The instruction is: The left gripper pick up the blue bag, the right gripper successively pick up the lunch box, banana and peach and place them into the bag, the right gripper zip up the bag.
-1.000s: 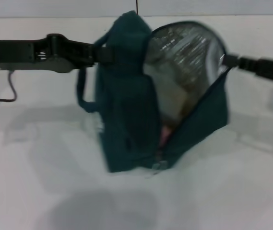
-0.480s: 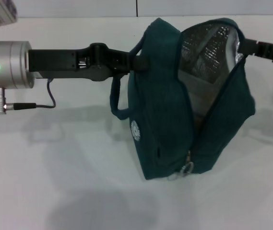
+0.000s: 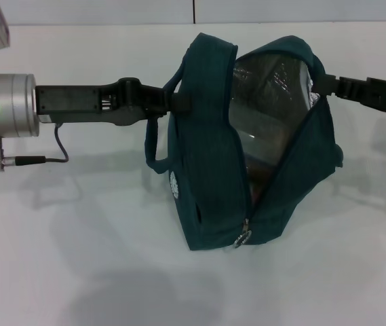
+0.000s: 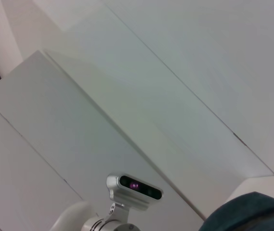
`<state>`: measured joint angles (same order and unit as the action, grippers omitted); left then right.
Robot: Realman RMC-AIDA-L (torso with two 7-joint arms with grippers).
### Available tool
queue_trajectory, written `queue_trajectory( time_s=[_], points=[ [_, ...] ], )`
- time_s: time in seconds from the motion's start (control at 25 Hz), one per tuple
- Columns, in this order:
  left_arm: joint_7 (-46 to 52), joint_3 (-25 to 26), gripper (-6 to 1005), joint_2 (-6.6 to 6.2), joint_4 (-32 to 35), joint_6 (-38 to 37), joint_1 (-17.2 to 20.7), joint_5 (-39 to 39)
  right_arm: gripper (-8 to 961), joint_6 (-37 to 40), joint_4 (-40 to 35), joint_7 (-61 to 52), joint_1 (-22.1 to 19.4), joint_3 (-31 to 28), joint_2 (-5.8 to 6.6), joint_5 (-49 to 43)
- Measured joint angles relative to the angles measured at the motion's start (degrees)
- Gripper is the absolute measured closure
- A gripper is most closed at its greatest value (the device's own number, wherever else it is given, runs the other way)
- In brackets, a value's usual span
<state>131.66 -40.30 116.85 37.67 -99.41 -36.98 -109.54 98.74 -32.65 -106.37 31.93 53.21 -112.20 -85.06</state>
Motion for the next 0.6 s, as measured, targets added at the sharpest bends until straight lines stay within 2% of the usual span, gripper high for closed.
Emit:
queue_trajectory(
  time_s=[0.12,0.56,0.6],
  points=[
    [-0.25,0.02,965,-0.02,-0.02,0.04,0.05,0.02,930,0.42,-0.75,0.21,-0.31,0.11,0.02,-0.03],
    [-0.84,0.23,965,-0.05,-0.05,1.42,0.45,-0.02,726,4.63,-1.79,6.36,-4.30,-0.75,-0.16,1.26],
    [-0.92,0.23,965,-0.07,-0.05,1.66,0.63,-0.01,625,5.52,-1.92,7.38,-4.79,-0.91,-0.22,1.30]
  ],
)
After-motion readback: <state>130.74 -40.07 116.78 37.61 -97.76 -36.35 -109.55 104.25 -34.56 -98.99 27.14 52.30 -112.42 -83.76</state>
